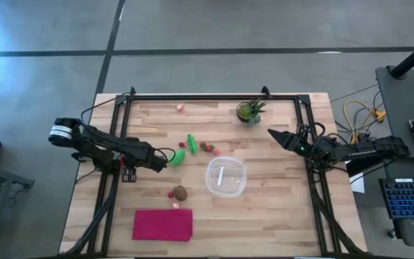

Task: Pick and placing Produce into tupperware
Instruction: Put the tomato into the transparent container

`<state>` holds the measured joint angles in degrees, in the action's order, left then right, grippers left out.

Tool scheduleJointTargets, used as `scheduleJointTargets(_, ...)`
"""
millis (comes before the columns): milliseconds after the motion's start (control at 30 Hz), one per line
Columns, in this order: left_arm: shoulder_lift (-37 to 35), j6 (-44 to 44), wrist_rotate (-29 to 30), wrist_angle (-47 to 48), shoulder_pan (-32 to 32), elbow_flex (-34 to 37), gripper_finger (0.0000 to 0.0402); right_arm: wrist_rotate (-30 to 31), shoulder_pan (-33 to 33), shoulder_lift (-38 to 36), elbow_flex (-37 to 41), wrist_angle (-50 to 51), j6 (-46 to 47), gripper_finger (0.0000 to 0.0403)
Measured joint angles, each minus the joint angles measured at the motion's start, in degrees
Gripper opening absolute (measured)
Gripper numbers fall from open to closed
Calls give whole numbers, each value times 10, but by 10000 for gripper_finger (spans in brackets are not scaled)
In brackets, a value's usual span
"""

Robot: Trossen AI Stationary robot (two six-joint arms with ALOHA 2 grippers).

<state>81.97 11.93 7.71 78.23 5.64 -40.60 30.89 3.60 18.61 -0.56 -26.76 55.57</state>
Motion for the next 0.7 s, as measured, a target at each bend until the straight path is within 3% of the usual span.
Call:
scheduleJointTargets(267, 27, 56, 5, -3, -24, 5, 230, 0, 0, 20, 0, -1, 16, 352)
scheduleJointTargets(700, 83, 52, 1, -22, -41, 7, 230, 2, 0, 30, 0, -1, 25, 352)
